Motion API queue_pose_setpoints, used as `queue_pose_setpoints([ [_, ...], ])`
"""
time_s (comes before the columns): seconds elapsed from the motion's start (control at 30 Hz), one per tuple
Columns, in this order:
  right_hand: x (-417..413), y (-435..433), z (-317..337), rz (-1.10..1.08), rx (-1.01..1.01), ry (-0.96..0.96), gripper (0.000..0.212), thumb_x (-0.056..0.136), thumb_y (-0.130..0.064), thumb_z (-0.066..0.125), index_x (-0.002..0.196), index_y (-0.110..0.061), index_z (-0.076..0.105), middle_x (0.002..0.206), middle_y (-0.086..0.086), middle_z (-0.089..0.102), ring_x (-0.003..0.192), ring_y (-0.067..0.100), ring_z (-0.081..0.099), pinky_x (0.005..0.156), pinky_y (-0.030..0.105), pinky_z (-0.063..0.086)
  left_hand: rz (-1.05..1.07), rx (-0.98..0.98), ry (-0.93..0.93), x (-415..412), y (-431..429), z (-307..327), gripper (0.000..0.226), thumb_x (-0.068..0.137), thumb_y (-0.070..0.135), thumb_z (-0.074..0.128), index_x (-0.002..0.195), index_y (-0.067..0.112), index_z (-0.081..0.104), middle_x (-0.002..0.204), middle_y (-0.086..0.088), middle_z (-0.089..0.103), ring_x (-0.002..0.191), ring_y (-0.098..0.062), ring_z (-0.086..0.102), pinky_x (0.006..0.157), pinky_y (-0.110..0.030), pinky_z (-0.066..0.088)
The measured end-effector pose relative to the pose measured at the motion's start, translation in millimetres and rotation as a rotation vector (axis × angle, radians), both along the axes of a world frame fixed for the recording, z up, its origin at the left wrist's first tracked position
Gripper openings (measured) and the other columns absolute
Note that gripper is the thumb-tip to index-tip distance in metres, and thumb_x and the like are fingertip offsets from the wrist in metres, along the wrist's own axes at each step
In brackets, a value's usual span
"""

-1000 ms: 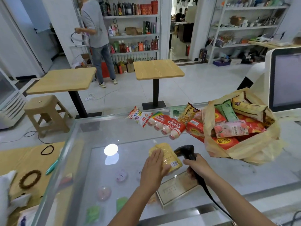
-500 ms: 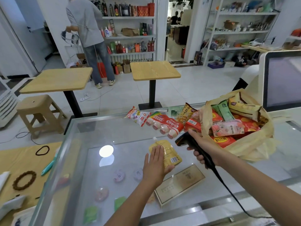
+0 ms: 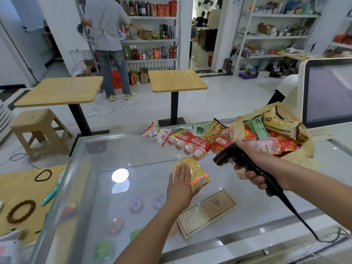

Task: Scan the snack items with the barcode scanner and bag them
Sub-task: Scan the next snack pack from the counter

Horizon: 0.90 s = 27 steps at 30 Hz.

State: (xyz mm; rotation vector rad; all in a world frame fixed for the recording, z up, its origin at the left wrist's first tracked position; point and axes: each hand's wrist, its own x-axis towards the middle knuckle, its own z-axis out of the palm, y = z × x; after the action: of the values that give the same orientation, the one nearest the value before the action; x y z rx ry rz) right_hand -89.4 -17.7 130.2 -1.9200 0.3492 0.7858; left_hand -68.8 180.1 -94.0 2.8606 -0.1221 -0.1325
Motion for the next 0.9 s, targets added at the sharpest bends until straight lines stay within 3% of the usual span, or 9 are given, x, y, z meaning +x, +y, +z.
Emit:
queue_pose_setpoints([
  [0.1, -5.4, -2.8, 9.3, -0.008, -0.011, -0.012, 0.076, 0.078, -0.077, 0.041, 0.095, -0.004, 0.057, 0.048, 0.001, 0.041, 0.033, 0.01, 0.034, 0.032, 0.016, 0.029, 0.0, 0.005, 0.0, 0.1, 0.0, -0.5, 0.126, 0.045, 0.08, -0.04, 0.149, 0.014, -0.016, 0.159, -0.002, -0.014, 0.146, -0.019, -0.012, 0.116, -0.04, -0.008],
  [0.23, -12.2, -5.5, 21.1, -0.006, -0.044, -0.002, 0.071, 0.082, -0.075, 0.038, 0.076, -0.005, 0.053, 0.04, 0.0, 0.038, 0.028, 0.01, 0.032, 0.032, 0.013, 0.026, 0.001, 0.0, -0.01, -0.8, -0.3, -1.6, 0.123, 0.048, 0.081, -0.038, 0.149, 0.015, -0.015, 0.159, -0.002, -0.013, 0.146, -0.02, -0.011, 0.116, -0.04, -0.007],
  [0.37, -13.7, -6.3, 26.4, -0.01, -0.017, -0.003, 0.079, 0.077, -0.077, 0.043, 0.099, -0.002, 0.058, 0.047, 0.002, 0.041, 0.032, 0.01, 0.034, 0.032, 0.016, 0.028, 0.0, -0.007, -0.016, -0.4, -0.8, -2.4, 0.124, 0.047, 0.081, -0.038, 0.15, 0.015, -0.014, 0.159, -0.002, -0.012, 0.146, -0.02, -0.011, 0.116, -0.04, -0.007],
  [0.53, -18.4, -3.2, 36.5, 0.033, -0.017, 0.01, 0.077, 0.078, -0.077, 0.04, 0.083, -0.002, 0.06, 0.044, 0.002, 0.039, 0.031, 0.01, 0.032, 0.032, 0.016, 0.027, -0.011, -0.013, -0.05, -1.9, 1.1, -4.3, 0.124, 0.05, 0.085, -0.032, 0.15, 0.014, -0.012, 0.159, -0.003, -0.01, 0.147, -0.019, -0.009, 0.116, -0.04, -0.006],
  [0.63, -19.1, -1.7, 37.8, 0.052, -0.014, 0.004, 0.084, 0.076, -0.078, 0.04, 0.101, -0.001, 0.061, 0.046, 0.001, 0.039, 0.032, 0.01, 0.033, 0.033, 0.016, 0.028, -0.02, -0.016, -0.056, -1.0, 1.9, -6.0, 0.126, 0.049, 0.088, -0.029, 0.149, 0.014, -0.014, 0.159, -0.003, -0.012, 0.147, -0.019, -0.01, 0.116, -0.04, -0.007],
  [0.8, -20.6, -1.2, 39.3, 0.045, -0.017, -0.005, 0.073, 0.075, -0.078, 0.041, 0.077, -0.006, 0.054, 0.045, 0.002, 0.039, 0.032, 0.011, 0.033, 0.034, 0.016, 0.027, -0.025, -0.02, -0.087, -0.4, 1.8, -6.5, 0.121, 0.052, 0.083, -0.034, 0.15, 0.014, -0.013, 0.16, -0.004, -0.008, 0.147, -0.021, -0.006, 0.116, -0.041, -0.005],
  [0.9, -21.0, -2.9, 39.7, 0.051, -0.018, 0.0, 0.076, 0.074, -0.078, 0.042, 0.085, -0.005, 0.056, 0.046, 0.002, 0.04, 0.032, 0.011, 0.033, 0.033, 0.015, 0.027, -0.019, -0.017, -0.078, 0.5, 2.4, -10.9, 0.113, 0.065, 0.081, -0.026, 0.151, 0.012, -0.002, 0.16, -0.006, 0.004, 0.147, -0.024, 0.005, 0.116, -0.044, 0.002],
])
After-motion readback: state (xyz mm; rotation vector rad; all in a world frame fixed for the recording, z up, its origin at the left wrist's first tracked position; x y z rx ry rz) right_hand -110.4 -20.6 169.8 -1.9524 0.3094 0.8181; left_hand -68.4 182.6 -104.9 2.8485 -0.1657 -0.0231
